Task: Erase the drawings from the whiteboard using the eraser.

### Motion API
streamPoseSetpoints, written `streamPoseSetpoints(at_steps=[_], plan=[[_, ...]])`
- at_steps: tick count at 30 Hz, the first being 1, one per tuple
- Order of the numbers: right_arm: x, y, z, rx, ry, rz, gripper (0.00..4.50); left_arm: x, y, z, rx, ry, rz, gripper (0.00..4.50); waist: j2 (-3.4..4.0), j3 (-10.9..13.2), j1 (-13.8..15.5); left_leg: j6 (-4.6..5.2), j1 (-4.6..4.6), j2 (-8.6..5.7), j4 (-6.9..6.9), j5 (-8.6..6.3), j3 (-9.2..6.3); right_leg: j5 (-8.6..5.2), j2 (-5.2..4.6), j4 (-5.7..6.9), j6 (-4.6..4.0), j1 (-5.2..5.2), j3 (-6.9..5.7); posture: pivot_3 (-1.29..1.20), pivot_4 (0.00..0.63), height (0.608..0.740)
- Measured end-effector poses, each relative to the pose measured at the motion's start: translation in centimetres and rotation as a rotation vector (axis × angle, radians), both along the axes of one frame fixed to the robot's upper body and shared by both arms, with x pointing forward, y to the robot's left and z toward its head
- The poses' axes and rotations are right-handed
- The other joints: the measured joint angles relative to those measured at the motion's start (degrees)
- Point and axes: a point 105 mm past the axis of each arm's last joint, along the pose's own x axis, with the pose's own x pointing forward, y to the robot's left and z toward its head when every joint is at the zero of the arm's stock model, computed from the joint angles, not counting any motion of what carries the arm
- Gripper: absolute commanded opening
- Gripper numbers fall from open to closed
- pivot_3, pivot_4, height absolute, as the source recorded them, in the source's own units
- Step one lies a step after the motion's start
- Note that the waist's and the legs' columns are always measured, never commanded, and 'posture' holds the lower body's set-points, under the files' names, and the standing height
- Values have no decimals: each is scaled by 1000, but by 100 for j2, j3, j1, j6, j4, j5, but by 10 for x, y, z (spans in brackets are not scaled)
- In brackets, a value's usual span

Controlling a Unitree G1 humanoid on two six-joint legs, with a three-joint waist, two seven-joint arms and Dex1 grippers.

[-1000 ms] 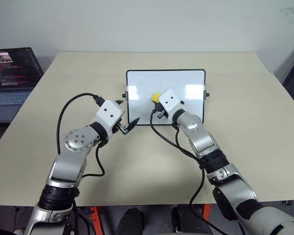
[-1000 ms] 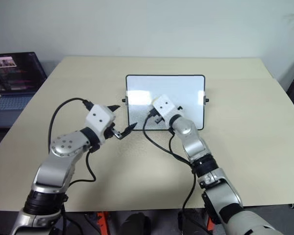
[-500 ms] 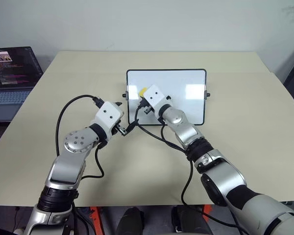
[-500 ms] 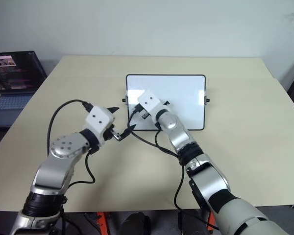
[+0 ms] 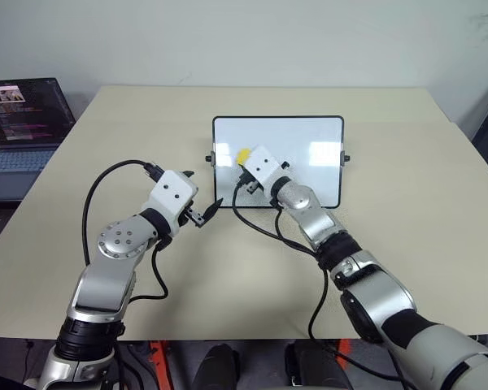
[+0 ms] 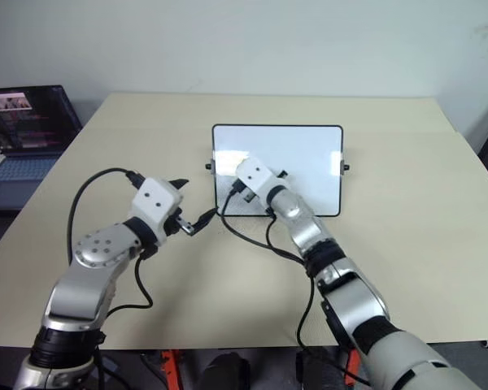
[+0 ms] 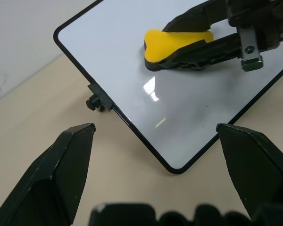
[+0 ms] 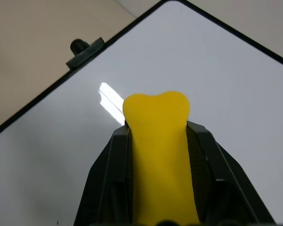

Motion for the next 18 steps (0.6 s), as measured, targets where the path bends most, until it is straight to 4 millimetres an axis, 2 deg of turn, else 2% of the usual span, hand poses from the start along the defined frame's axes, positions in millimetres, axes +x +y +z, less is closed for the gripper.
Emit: streamPoseSetpoints(at_steps=[7, 14, 18], plan=[[-14, -24, -15, -21, 36, -40, 1203, 6, -7, 3, 3, -7, -33, 4500, -1, -1, -6, 1, 17, -5, 2, 0, 3, 0, -1, 13, 1, 11, 4, 0, 150, 740], [-18, -30, -14, -24, 62, -57, 1203, 8, -13, 2, -2, -6, -59, 4500, -2, -1, -7, 1, 17, -5, 2, 1, 3, 0, -1, 13, 1, 10, 4, 0, 150, 740], [-20, -27, -10, 46, 103, -47, 1203, 11, -15, 3, -4, -8, -67, 4500, 0, 0, -18, 1, 14, -5, 0, 0, 3, -1, -1, 10, 1, 7, 4, 0, 150, 740]])
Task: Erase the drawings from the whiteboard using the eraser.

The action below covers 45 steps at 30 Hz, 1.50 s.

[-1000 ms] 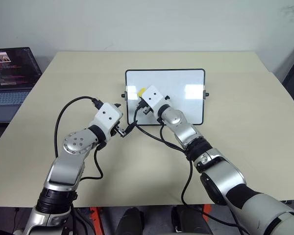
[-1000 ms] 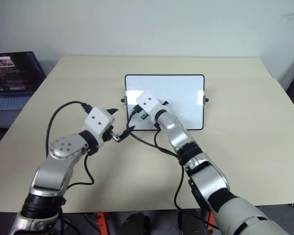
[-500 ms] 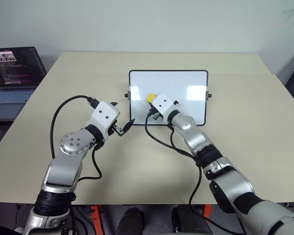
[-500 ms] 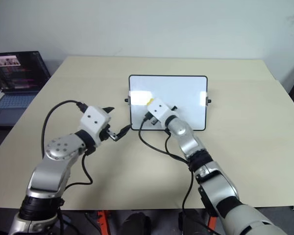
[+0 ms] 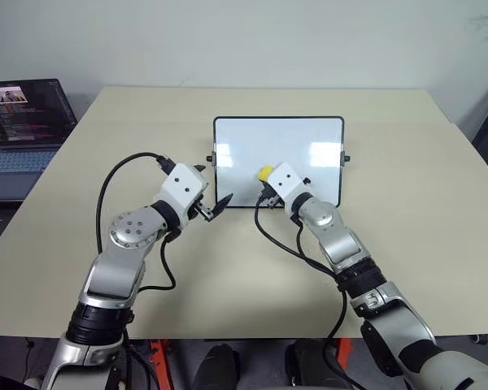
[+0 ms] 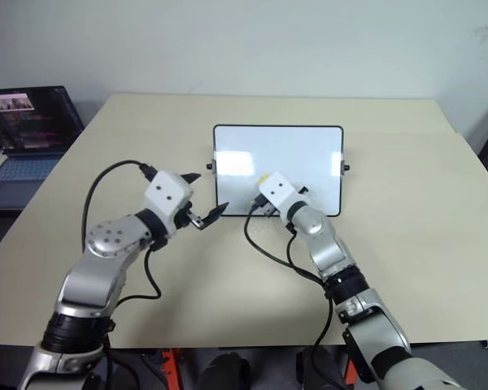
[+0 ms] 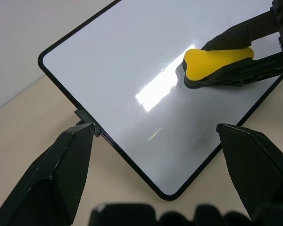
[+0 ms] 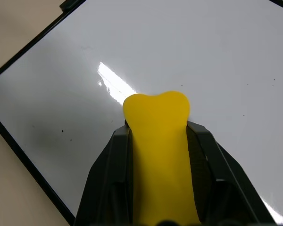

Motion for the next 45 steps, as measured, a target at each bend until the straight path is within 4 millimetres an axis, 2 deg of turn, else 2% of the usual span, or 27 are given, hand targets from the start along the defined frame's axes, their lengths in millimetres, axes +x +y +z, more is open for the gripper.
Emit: streamPoseSetpoints(at_steps=[3, 8, 11, 14, 18, 22, 28, 36, 39, 45], plan=[[-1, 0, 7, 49, 15, 4, 1203, -1, -4, -1, 4, 0, -23, 4500, 2, 1, -13, 0, -12, 2, -2, 0, 0, 0, 1, -8, 0, -10, -1, 0, 150, 740], [-8, -1, 30, 110, 9, 19, 1203, -2, -7, -1, 0, -1, -40, 4500, 3, 2, -10, 0, -31, 3, -4, -1, -3, 0, 1, -27, 0, -19, -5, 0, 150, 740], [-11, -4, 35, 116, 18, 21, 1203, -3, -10, -1, -10, 5, -66, 4500, 3, 2, -9, 0, -33, 3, -5, -1, -4, 0, 0, -31, 0, -19, -6, 0, 150, 740], [-13, -13, 37, 120, 39, 10, 1203, -10, -23, 2, -91, 35, -135, 4500, 3, 2, 6, 0, -39, 2, -3, -1, -6, 0, 0, -36, 0, -19, -8, 0, 150, 740], [-14, -41, 44, 105, 40, -55, 1203, -25, -40, 11, -163, 71, -261, 4500, 2, 2, 4, 0, -38, 2, -5, -1, -6, 0, 0, -38, 1, -19, -8, 0, 150, 740], [-16, -76, 46, 97, 55, -156, 1203, -34, -48, 14, -201, 119, -341, 4500, 2, 3, -1, 1, -37, 2, -5, -1, -6, 0, 1, -37, 1, -19, -8, 0, 150, 740], [-26, -116, 46, 98, 108, -292, 1203, -45, -58, 25, -223, 160, -464, 4500, 3, 3, -2, 1, -38, 1, -5, -1, -6, 0, 2, -37, 1, -18, -7, 0, 150, 740], [-50, -164, 32, 181, 224, -525, 1203, -49, -64, 22, -195, 183, -559, 4500, 3, 3, -6, 1, -34, 0, -6, -1, -3, 0, 3, -37, 1, -15, -4, 0, 150, 740], [-54, -173, 22, 231, 279, -592, 1203, -50, -66, 20, -189, 188, -577, 4500, 4, 4, -12, 1, -33, 0, -5, -1, -3, 0, 5, -36, 1, -15, -2, 0, 150, 740], [-56, -179, 13, 306, 321, -646, 1203, -46, -68, 19, -167, 183, -596, 4500, 5, 4, -10, 1, -34, -1, -6, -1, -2, -1, 6, -38, 1, -15, -1, 0, 150, 740]])
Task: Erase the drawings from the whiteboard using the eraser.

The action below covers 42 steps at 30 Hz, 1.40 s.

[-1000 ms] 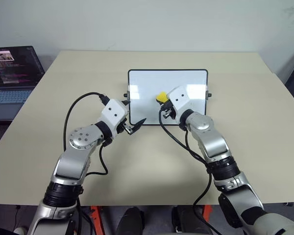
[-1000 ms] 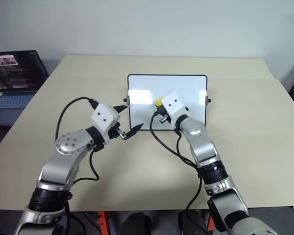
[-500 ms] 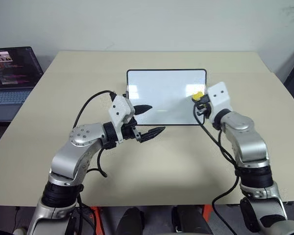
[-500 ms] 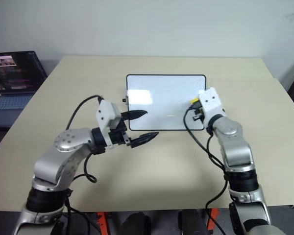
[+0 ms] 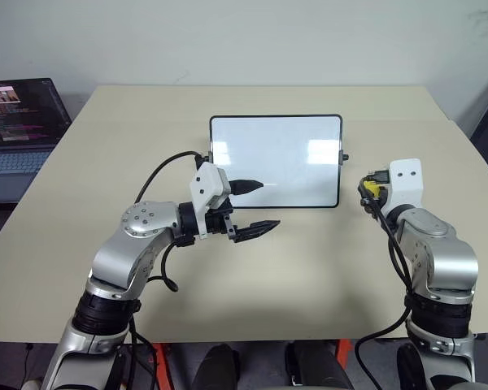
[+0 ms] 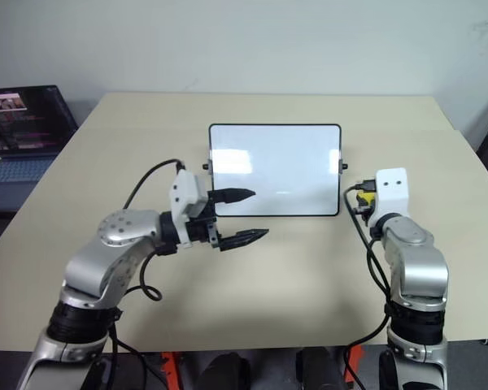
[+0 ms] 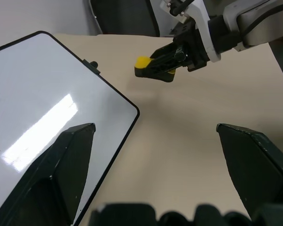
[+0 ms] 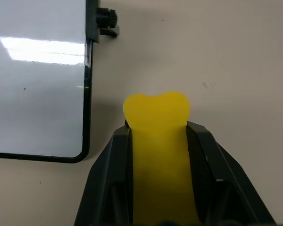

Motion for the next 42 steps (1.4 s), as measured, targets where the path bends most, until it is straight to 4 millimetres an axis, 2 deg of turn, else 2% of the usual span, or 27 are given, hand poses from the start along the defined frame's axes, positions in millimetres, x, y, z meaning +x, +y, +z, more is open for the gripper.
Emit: streamPoseSetpoints(at_steps=[5, 11, 21, 30, 34, 39, 40, 42], plan=[[1, -3, -15, 12, 44, -24, 1203, 0, -5, 0, 7, -11, -19, 4500, 1, 0, -1, 0, 0, 1, -1, 0, 0, 0, 0, 0, 0, 0, 0, 0, 150, 740], [3, -4, -25, 20, 63, -31, 1203, -2, -8, -14, 15, 10, -5, 4500, 1, 0, -5, 0, 1, 1, -1, 0, 0, 0, 0, 1, 0, 0, 0, 0, 150, 740], [2, -11, -42, 16, 108, -35, 1203, -1, -8, -13, 17, -3, 5, 4500, 1, 0, -2, 1, 0, 0, 0, 0, 1, 0, 0, 1, 0, 0, 2, 0, 150, 740], [3, -11, -43, 20, 108, -34, 1203, 0, -6, -13, 22, -6, 16, 4500, 1, 0, -3, 1, 1, 0, 0, 0, 1, 0, 1, 2, 0, 0, 2, 0, 150, 740], [3, -10, -43, 30, 109, -28, 2460, 0, -6, -13, 23, -6, 17, 4500, 1, 0, -3, 1, 1, 0, 0, 0, 2, 0, 1, 2, 0, 0, 2, 0, 150, 740], [4, -9, -44, 35, 108, -28, 4310, 0, -6, -13, 25, -7, 18, 4500, 1, 0, -3, 1, 1, 0, 0, 0, 1, 0, 1, 2, 0, 0, 2, 0, 150, 740], [4, -9, -44, 34, 108, -31, 4487, 0, -5, -13, 25, -7, 18, 4500, 1, 0, -3, 1, 1, 1, 0, 0, 1, 0, 1, 2, 0, 0, 2, 0, 150, 740], [4, -9, -44, 32, 108, -32, 4487, 0, -5, -13, 27, -7, 18, 4500, 1, 0, -3, 1, 1, 1, 0, 0, 1, 0, 1, 2, 0, 0, 2, 0, 150, 740]])
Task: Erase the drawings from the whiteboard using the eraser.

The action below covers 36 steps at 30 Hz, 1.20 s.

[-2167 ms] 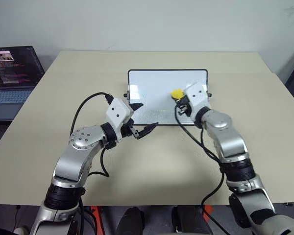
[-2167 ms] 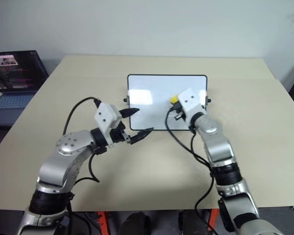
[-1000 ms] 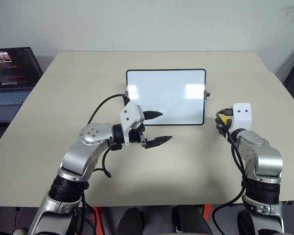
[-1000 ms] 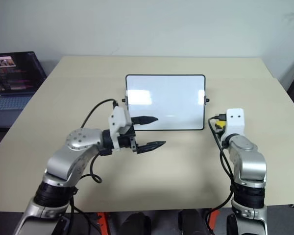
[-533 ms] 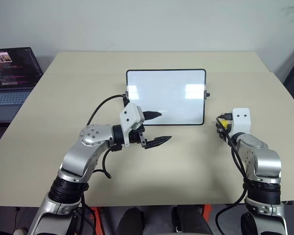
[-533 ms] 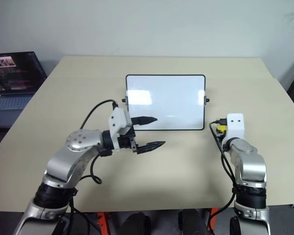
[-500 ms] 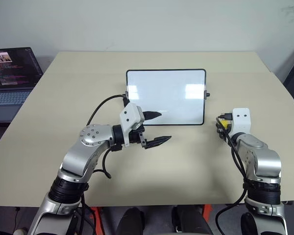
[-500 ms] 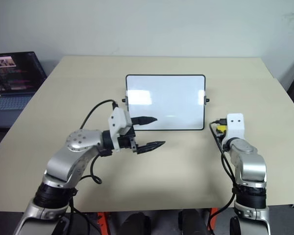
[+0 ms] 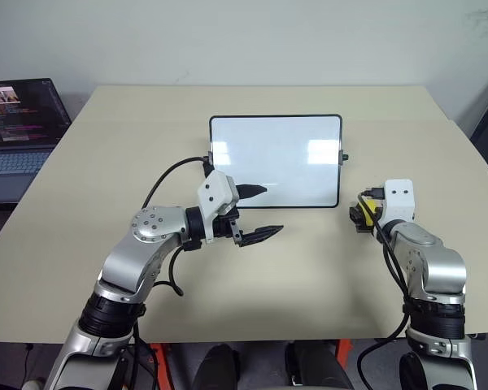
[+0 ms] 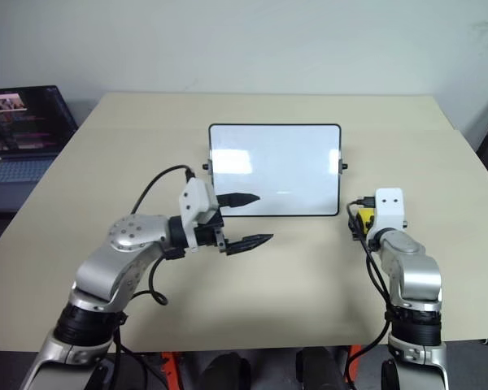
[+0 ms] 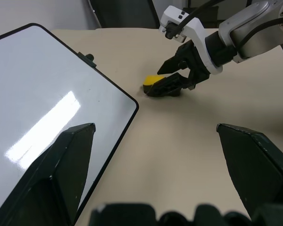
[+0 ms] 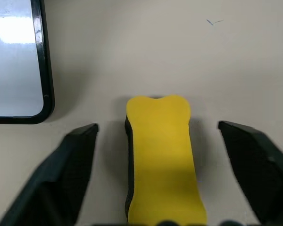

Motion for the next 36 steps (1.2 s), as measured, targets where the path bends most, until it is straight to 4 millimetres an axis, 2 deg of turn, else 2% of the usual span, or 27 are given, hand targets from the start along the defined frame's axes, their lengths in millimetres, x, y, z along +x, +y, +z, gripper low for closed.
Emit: streamPoseSetpoints(at_steps=[5, 8, 13, 16, 18, 21, 24, 27, 31, 36], plan=[[1, 1, 3, 3, -9, 0, 4487, 1, 3, -1, 4, 0, 13, 4500, 0, 0, 0, 0, 0, 0, 0, 0, 0, 0, 0, 0, 0, 0, 0, 0, 150, 740], [-1, 2, 12, 1, -38, -12, 4487, 2, 9, -1, -10, -10, 58, 4500, 0, 0, -2, 0, -1, 1, 0, 0, -1, 0, 0, -1, 0, 0, 1, 0, 150, 740], [-11, -11, 40, 6, -137, -77, 4487, 18, 37, 5, -88, -78, 306, 4500, 0, 0, 9, 0, -1, 1, 1, 0, -2, 0, -2, -1, 0, 0, 0, 0, 150, 740], [-26, -23, 47, -12, -199, -118, 4487, 18, 58, -9, -136, -68, 501, 4500, 0, -1, 10, 2, -2, 3, -6, -2, -2, 0, -2, -11, 1, 1, 0, 0, 150, 740], [-36, -29, 44, -29, -238, -120, 4487, 12, 69, -32, -129, -18, 605, 4500, 1, -3, 10, 3, -1, 2, -16, -2, 1, 0, -4, -19, 1, 2, 2, 0, 150, 740], [-60, -32, 28, -67, -301, -87, 4487, -5, 81, -68, -137, 68, 786, 4500, 0, -4, 14, 4, 3, 3, -29, -3, 1, 1, -5, -38, 3, 8, 0, 0, 150, 740], [-80, -29, 18, -68, -372, -56, 4487, -18, 88, -83, -157, 84, 929, 4500, 1, -10, 15, 4, 16, 4, -32, -3, 3, 3, -6, -39, 7, 18, 3, 0, 150, 740], [-96, -16, 6, -44, -415, -9, 4487, -33, 91, -97, -175, 107, 1032, 4500, 1, -14, 13, 5, 37, 5, -41, -3, 13, 4, -5, -36, 8, 30, 10, 0, 150, 740], [-105, -9, -6, 1, -426, 3, 4487, -46, 99, -102, -160, 95, 1125, 4500, 3, -9, 5, 4, 111, 8, -62, -3, 17, -18, -3, -51, 27, 116, 10, 0, 150, 740], [-105, 10, -13, 73, -437, 41, 4487, -52, 99, -92, -169, 37, 1182, 4500, 2, -11, 14, 4, 111, 10, -61, -2, 16, -23, 4, -51, 32, 116, 11, 0, 150, 740]])
